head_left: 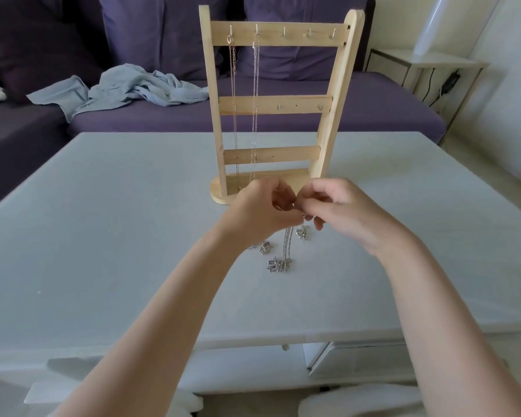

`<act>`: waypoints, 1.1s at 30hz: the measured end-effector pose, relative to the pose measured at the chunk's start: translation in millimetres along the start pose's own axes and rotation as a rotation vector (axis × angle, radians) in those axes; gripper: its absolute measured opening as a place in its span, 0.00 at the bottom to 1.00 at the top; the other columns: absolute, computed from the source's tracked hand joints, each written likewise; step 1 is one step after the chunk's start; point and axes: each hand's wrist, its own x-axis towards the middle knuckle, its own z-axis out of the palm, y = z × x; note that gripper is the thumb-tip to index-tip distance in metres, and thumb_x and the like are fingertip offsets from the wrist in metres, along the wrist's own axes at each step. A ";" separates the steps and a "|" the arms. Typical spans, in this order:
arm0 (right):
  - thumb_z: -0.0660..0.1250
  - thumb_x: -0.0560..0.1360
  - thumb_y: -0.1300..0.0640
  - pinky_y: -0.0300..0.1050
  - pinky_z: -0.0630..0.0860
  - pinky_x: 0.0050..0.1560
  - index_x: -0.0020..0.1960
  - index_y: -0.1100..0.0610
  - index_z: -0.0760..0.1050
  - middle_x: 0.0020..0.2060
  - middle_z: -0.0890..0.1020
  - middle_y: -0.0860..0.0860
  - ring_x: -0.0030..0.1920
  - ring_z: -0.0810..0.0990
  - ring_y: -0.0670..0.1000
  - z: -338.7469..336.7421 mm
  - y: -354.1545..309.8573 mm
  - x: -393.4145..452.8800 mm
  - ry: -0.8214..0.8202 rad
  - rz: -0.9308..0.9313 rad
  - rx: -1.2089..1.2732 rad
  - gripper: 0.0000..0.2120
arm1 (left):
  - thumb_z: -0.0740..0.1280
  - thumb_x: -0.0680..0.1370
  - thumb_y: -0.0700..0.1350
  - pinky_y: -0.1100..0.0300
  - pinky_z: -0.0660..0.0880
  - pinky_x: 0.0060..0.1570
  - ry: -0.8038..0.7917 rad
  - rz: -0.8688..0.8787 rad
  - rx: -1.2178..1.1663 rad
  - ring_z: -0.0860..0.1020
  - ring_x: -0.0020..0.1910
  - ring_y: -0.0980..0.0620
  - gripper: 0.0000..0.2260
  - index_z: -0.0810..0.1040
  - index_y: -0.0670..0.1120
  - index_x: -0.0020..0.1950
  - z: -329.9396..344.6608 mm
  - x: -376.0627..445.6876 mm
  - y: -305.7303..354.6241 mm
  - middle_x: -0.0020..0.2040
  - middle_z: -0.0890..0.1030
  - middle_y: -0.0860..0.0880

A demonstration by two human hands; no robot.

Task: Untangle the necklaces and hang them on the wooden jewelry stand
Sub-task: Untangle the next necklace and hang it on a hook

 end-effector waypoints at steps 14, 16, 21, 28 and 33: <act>0.67 0.73 0.66 0.35 0.73 0.35 0.39 0.60 0.76 0.29 0.81 0.48 0.32 0.78 0.45 -13.3 2.6 -2.5 -0.038 -0.179 0.264 0.05 | 0.67 0.76 0.43 0.65 0.71 0.37 -0.245 -0.235 -0.554 0.75 0.38 0.58 0.05 0.79 0.49 0.40 -17.1 -5.8 -1.7 0.39 0.78 0.53; 0.68 0.73 0.66 0.35 0.72 0.35 0.39 0.59 0.76 0.29 0.80 0.49 0.32 0.77 0.44 -12.3 1.0 -2.3 -0.021 -0.194 0.282 0.05 | 0.66 0.76 0.42 0.65 0.70 0.38 -0.231 -0.237 -0.553 0.74 0.37 0.57 0.06 0.78 0.48 0.40 -17.5 -5.5 0.7 0.39 0.77 0.52; 0.67 0.73 0.69 0.35 0.73 0.36 0.39 0.59 0.76 0.31 0.79 0.51 0.31 0.76 0.44 -6.2 1.4 -0.1 0.014 -0.188 0.264 0.08 | 0.66 0.75 0.41 0.66 0.72 0.41 -0.076 -0.145 -0.153 0.75 0.37 0.58 0.07 0.78 0.46 0.37 -10.9 -3.1 2.6 0.38 0.80 0.50; 0.66 0.72 0.72 0.35 0.73 0.39 0.39 0.58 0.76 0.32 0.78 0.51 0.31 0.75 0.47 -12.6 2.0 1.7 0.187 -0.197 0.418 0.10 | 0.65 0.74 0.33 0.67 0.67 0.29 -0.028 -0.093 -0.195 0.67 0.25 0.56 0.09 0.73 0.44 0.36 -13.0 -6.2 0.9 0.29 0.80 0.50; 0.63 0.73 0.74 0.36 0.73 0.38 0.43 0.60 0.73 0.33 0.77 0.52 0.33 0.74 0.48 -18.5 1.8 -1.5 0.117 -0.179 0.565 0.10 | 0.65 0.77 0.37 0.64 0.69 0.33 -0.103 -0.101 -0.324 0.69 0.27 0.55 0.03 0.76 0.44 0.44 -19.8 -8.7 2.9 0.31 0.80 0.49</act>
